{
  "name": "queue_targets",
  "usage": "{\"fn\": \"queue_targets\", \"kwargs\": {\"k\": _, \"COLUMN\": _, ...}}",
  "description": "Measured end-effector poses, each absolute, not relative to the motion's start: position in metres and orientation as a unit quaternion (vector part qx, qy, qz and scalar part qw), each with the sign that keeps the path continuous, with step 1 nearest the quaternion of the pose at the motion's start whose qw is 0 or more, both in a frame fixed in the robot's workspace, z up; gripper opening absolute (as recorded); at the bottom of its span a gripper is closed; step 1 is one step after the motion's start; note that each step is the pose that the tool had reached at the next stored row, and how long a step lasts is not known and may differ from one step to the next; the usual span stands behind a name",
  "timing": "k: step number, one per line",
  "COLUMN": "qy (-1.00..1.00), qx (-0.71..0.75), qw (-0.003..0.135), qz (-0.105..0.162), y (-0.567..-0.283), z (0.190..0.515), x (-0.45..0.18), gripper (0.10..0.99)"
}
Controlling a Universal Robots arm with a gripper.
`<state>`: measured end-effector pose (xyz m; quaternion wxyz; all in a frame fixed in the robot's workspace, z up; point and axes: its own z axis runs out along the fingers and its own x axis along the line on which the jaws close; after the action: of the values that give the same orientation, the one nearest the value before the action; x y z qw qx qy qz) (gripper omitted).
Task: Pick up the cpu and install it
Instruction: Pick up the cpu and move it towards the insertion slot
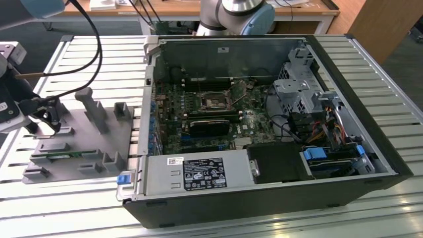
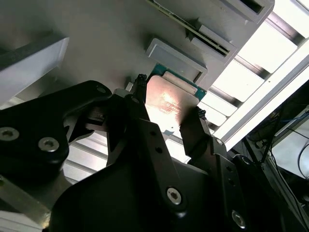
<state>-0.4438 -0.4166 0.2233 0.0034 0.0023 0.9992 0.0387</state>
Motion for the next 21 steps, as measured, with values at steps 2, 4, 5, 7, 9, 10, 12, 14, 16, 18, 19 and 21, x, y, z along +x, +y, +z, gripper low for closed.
{"fn": "queue_targets", "kwargs": {"k": 2, "qy": 0.999, "qx": 0.002, "qw": 0.003, "qz": 0.039, "y": -0.4166, "z": 0.2241, "x": -0.4438, "gripper": 0.529}}
{"fn": "queue_targets", "kwargs": {"k": 4, "qy": 0.999, "qx": 0.002, "qw": 0.003, "qz": 0.039, "y": -0.4166, "z": 0.2248, "x": -0.4438, "gripper": 0.529}}
{"fn": "queue_targets", "kwargs": {"k": 5, "qy": 0.999, "qx": 0.002, "qw": 0.003, "qz": 0.039, "y": -0.4166, "z": 0.2251, "x": -0.4438, "gripper": 0.529}}
{"fn": "queue_targets", "kwargs": {"k": 7, "qy": 0.999, "qx": 0.002, "qw": 0.003, "qz": 0.039, "y": -0.4166, "z": 0.2259, "x": -0.4438, "gripper": 0.529}}
{"fn": "queue_targets", "kwargs": {"k": 9, "qy": 0.999, "qx": 0.002, "qw": 0.003, "qz": 0.039, "y": -0.4166, "z": 0.2267, "x": -0.4438, "gripper": 0.529}}
{"fn": "queue_targets", "kwargs": {"k": 10, "qy": 0.999, "qx": 0.002, "qw": 0.003, "qz": 0.039, "y": -0.4166, "z": 0.2271, "x": -0.4438, "gripper": 0.529}}
{"fn": "queue_targets", "kwargs": {"k": 12, "qy": 0.999, "qx": 0.002, "qw": 0.003, "qz": 0.039, "y": -0.4166, "z": 0.2279, "x": -0.4438, "gripper": 0.529}}
{"fn": "queue_targets", "kwargs": {"k": 14, "qy": 0.999, "qx": 0.002, "qw": 0.003, "qz": 0.039, "y": -0.4165, "z": 0.2286, "x": -0.4438, "gripper": 0.529}}
{"fn": "queue_targets", "kwargs": {"k": 16, "qy": 0.999, "qx": 0.002, "qw": 0.003, "qz": 0.039, "y": -0.4165, "z": 0.2293, "x": -0.4438, "gripper": 0.529}}
{"fn": "queue_targets", "kwargs": {"k": 18, "qy": 0.999, "qx": 0.002, "qw": 0.003, "qz": 0.039, "y": -0.4165, "z": 0.2299, "x": -0.4438, "gripper": 0.529}}
{"fn": "queue_targets", "kwargs": {"k": 19, "qy": 0.999, "qx": 0.002, "qw": 0.003, "qz": 0.039, "y": -0.4165, "z": 0.2302, "x": -0.4438, "gripper": 0.529}}
{"fn": "queue_targets", "kwargs": {"k": 21, "qy": 0.999, "qx": 0.002, "qw": 0.003, "qz": 0.039, "y": -0.4165, "z": 0.2309, "x": -0.4438, "gripper": 0.529}}
